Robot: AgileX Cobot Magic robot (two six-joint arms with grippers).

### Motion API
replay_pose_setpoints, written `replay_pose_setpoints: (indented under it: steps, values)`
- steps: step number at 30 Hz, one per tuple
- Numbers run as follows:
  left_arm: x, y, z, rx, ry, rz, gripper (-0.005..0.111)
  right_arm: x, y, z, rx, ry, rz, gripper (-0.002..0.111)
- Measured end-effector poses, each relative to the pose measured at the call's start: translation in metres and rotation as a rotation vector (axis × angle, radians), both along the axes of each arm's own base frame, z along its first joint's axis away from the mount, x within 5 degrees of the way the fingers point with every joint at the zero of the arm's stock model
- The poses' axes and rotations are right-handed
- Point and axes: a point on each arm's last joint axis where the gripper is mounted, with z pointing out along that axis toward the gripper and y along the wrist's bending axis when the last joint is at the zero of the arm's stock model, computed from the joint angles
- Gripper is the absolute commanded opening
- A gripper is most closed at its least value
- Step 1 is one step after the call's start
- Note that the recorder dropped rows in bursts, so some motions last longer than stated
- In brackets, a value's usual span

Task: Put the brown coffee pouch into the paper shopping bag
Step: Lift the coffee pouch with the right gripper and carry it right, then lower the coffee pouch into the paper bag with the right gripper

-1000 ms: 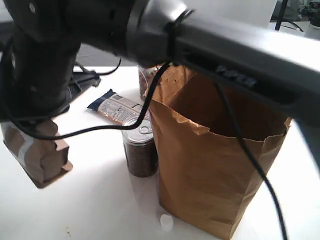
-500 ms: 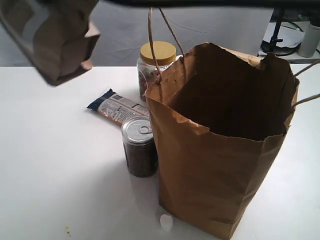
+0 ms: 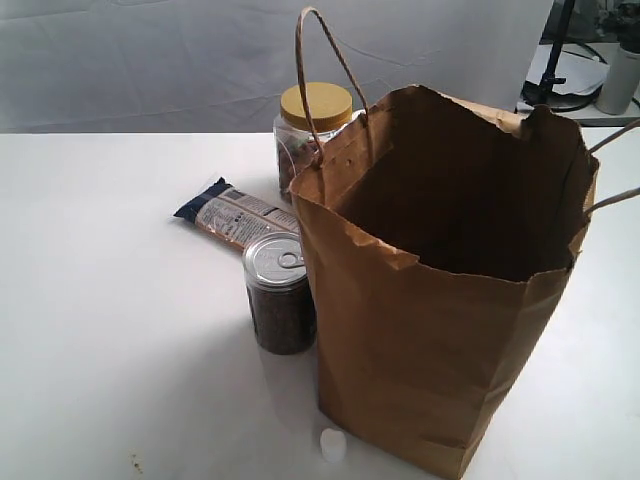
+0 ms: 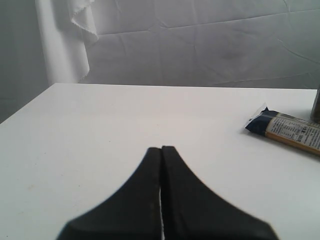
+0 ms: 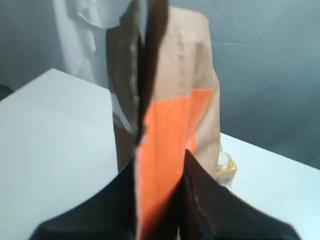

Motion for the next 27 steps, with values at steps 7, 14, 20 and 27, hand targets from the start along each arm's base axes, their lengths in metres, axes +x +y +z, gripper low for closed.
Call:
replay_pose_setpoints:
  steps: [7,14,20,27]
  values:
    - [0.0,0.0,0.0,0.0,0.0,0.0,0.0,0.015,-0.015,-0.072,-0.224,0.08,-0.116,0.0]
    - [0.0,0.0,0.0,0.0,0.0,0.0,0.0,0.018,-0.009,-0.112,-0.343,0.122,-0.14,0.0]
    - [0.0,0.0,0.0,0.0,0.0,0.0,0.0,0.02,-0.008,-0.136,-0.414,0.129,-0.166,0.0]
    - [0.0,0.0,0.0,0.0,0.0,0.0,0.0,0.02,-0.008,-0.152,-0.454,0.147,-0.181,0.026]
